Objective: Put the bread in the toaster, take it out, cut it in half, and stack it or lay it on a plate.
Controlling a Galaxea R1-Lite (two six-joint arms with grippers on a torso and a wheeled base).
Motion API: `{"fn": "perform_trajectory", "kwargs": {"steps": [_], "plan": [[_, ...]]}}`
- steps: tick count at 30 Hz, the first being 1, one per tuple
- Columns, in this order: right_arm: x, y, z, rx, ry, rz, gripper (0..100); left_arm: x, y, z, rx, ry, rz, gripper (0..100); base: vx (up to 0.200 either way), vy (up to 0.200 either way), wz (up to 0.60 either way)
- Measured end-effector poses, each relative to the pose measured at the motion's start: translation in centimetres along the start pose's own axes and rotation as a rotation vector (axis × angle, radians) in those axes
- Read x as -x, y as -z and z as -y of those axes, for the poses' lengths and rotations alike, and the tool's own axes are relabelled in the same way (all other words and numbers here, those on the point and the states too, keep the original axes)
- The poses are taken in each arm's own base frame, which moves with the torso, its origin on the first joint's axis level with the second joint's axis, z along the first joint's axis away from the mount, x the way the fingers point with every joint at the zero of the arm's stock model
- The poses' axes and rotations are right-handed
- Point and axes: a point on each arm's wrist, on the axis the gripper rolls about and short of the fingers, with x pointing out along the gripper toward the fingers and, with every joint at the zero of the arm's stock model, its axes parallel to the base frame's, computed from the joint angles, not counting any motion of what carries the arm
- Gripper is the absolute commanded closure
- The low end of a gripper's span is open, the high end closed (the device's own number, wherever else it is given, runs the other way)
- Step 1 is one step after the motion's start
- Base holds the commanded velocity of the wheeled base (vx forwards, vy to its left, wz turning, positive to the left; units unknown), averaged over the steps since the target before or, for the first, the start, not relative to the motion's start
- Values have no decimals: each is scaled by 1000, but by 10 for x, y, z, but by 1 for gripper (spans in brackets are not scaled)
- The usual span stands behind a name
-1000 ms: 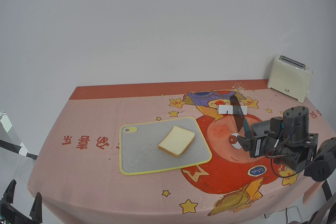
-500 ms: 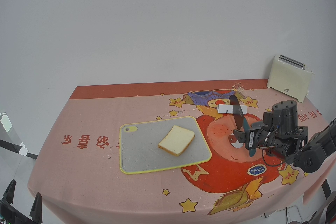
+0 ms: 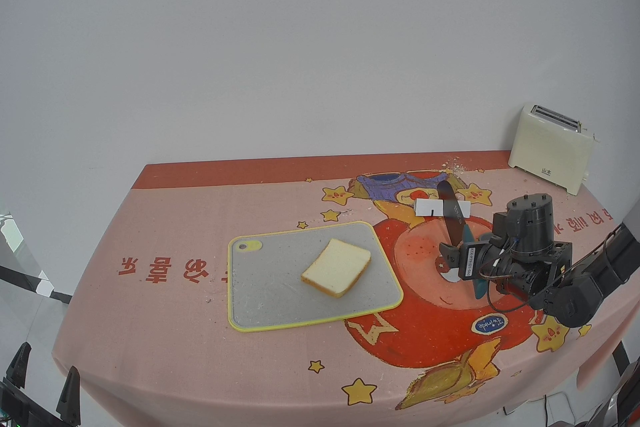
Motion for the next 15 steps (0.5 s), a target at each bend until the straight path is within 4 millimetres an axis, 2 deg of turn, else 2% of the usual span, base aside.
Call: {"fn": "perform_trajectory", "kwargs": {"steps": [5,6,15], "plan": [[-2,1,0,2,2,-6,0,0,0,0,0,-1,0,0,0,0,0],[-3,1,-1,3,2,-5,100,0,0,0,0,-1,0,0,0,0,0],[-2,2,-3,7,-6,-6,100,0,0,0,1,0,0,0,0,0,0]]}}
